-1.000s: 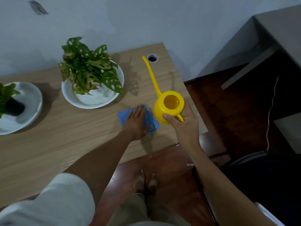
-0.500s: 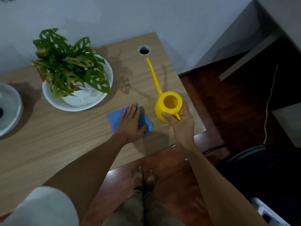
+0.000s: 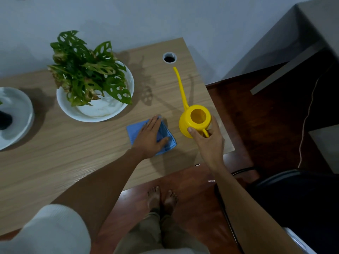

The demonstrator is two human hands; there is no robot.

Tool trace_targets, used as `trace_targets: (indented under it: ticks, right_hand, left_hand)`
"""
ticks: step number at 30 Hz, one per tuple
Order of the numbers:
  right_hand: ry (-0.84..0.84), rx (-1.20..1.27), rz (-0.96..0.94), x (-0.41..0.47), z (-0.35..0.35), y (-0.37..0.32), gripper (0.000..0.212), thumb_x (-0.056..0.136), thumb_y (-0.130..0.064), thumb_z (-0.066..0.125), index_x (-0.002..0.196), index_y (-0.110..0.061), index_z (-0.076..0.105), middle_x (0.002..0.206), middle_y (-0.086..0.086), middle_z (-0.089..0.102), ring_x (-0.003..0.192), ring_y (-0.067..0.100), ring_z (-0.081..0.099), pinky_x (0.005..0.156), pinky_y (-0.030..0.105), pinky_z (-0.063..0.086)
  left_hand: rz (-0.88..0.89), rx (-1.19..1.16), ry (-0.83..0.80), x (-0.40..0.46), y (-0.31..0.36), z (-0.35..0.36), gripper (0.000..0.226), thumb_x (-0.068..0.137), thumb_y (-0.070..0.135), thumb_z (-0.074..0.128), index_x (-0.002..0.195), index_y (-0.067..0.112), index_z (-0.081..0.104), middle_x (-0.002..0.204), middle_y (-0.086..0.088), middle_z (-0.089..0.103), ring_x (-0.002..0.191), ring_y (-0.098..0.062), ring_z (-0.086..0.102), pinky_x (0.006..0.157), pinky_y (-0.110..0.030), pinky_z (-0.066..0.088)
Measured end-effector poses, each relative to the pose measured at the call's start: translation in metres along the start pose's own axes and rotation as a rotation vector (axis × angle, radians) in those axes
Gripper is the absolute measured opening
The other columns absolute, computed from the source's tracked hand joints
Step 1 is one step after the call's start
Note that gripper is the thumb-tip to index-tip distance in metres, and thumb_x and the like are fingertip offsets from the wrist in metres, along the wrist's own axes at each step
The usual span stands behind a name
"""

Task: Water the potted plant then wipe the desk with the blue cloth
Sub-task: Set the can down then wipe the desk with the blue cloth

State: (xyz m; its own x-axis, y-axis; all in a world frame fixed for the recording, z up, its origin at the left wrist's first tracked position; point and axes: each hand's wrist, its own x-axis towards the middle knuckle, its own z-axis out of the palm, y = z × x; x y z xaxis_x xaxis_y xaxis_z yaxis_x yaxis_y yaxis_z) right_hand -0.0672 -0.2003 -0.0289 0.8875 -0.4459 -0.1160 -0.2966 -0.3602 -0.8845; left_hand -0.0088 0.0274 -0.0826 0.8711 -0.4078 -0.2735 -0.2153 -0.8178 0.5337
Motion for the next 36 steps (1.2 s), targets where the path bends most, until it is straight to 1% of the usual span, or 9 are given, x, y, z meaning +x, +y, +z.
trace_targets:
  ticks: [3, 6, 9, 13, 19, 26, 29, 31, 36]
  right_hand:
    - [0.19, -0.209, -0.014, -0.011, 0.0, -0.008, 0.067, 0.074, -0.062, 0.08, 0.13, -0.037, 0.053, 0.109, -0.017, 0.052, 0.105, 0.012, 0.059, 0.089, 0.049, 0.056]
    - [0.223, -0.178, -0.211, -0.023, 0.014, -0.026, 0.049, 0.085, -0.044, 0.073, 0.129, -0.032, 0.053, 0.115, -0.011, 0.05, 0.104, 0.013, 0.058, 0.085, 0.045, 0.056]
    - [-0.011, -0.186, -0.439, -0.022, 0.043, -0.049, 0.027, 0.094, -0.024, 0.064, 0.12, -0.026, 0.058, 0.108, -0.004, 0.059, 0.091, 0.013, 0.059, 0.076, 0.04, 0.053]
    - [-0.476, -0.447, -0.368, 0.0, 0.09, -0.06, 0.048, 0.1, -0.013, 0.057, 0.147, -0.005, 0.049, 0.139, 0.017, 0.056, 0.124, 0.037, 0.058, 0.101, 0.05, 0.049]
    - [-0.641, -0.828, -0.317, 0.035, 0.129, -0.052, 0.069, 0.095, -0.008, 0.06, 0.157, -0.002, 0.03, 0.156, 0.02, 0.04, 0.144, 0.038, 0.036, 0.116, 0.046, 0.034]
    - [-0.598, -0.82, -0.225, 0.056, 0.142, -0.043, 0.038, 0.086, -0.026, 0.07, 0.117, -0.004, 0.064, 0.123, 0.023, 0.059, 0.122, 0.042, 0.05, 0.106, 0.043, 0.038]
    - [-0.566, -0.55, -0.097, 0.054, 0.14, -0.04, 0.026, 0.083, -0.026, 0.07, 0.094, -0.002, 0.064, 0.097, 0.015, 0.065, 0.093, 0.032, 0.061, 0.078, 0.039, 0.051]
    - [-0.556, -0.325, -0.013, 0.047, 0.136, -0.038, 0.022, 0.084, -0.025, 0.065, 0.087, -0.004, 0.058, 0.072, 0.006, 0.059, 0.067, 0.021, 0.058, 0.057, 0.036, 0.045]
    - [-0.672, -0.212, -0.095, 0.027, 0.127, -0.046, 0.008, 0.096, -0.027, 0.052, 0.093, -0.026, 0.045, 0.069, -0.001, 0.043, 0.055, 0.006, 0.043, 0.054, 0.032, 0.034]
  left_hand:
    - [0.005, -0.067, 0.108, -0.006, -0.002, -0.016, 0.07, 0.104, 0.031, 0.056, 0.164, 0.011, 0.024, 0.171, -0.008, 0.025, 0.159, -0.023, 0.023, 0.129, -0.038, 0.022]
    - [-0.087, 0.011, 0.202, -0.014, -0.011, -0.029, 0.057, 0.101, 0.018, 0.056, 0.156, 0.009, 0.043, 0.16, -0.012, 0.045, 0.147, -0.031, 0.043, 0.122, -0.042, 0.032]
    - [-0.167, 0.056, 0.228, -0.023, -0.025, -0.037, 0.054, 0.097, 0.014, 0.059, 0.149, 0.003, 0.051, 0.152, -0.017, 0.052, 0.137, -0.039, 0.05, 0.117, -0.045, 0.037]
    - [-0.28, 0.053, 0.194, -0.026, -0.035, -0.042, 0.059, 0.094, 0.012, 0.059, 0.152, 0.006, 0.047, 0.146, -0.018, 0.057, 0.132, -0.041, 0.052, 0.113, -0.045, 0.039]
    - [-0.364, 0.099, 0.149, -0.016, -0.036, -0.046, 0.054, 0.09, 0.017, 0.059, 0.143, 0.023, 0.055, 0.13, -0.014, 0.055, 0.118, -0.04, 0.056, 0.104, -0.045, 0.044]
    - [-0.484, -0.195, 0.188, -0.016, -0.041, -0.055, 0.013, 0.082, 0.014, 0.069, 0.092, 0.017, 0.062, 0.116, -0.013, 0.056, 0.102, -0.036, 0.061, 0.094, -0.043, 0.052]
    - [-0.515, -0.442, 0.261, -0.025, -0.045, -0.06, 0.017, 0.087, 0.013, 0.064, 0.081, 0.025, 0.054, 0.088, -0.001, 0.066, 0.081, -0.016, 0.065, 0.078, -0.032, 0.051]
    - [-0.514, -0.619, 0.295, -0.034, -0.045, -0.064, 0.024, 0.091, 0.007, 0.061, 0.082, 0.028, 0.052, 0.078, 0.005, 0.063, 0.066, -0.001, 0.059, 0.069, -0.024, 0.044]
    - [-0.517, -1.003, 0.357, -0.07, -0.047, -0.078, 0.016, 0.099, 0.005, 0.062, 0.111, 0.013, 0.055, 0.088, -0.013, 0.059, 0.078, -0.023, 0.057, 0.069, -0.039, 0.051]
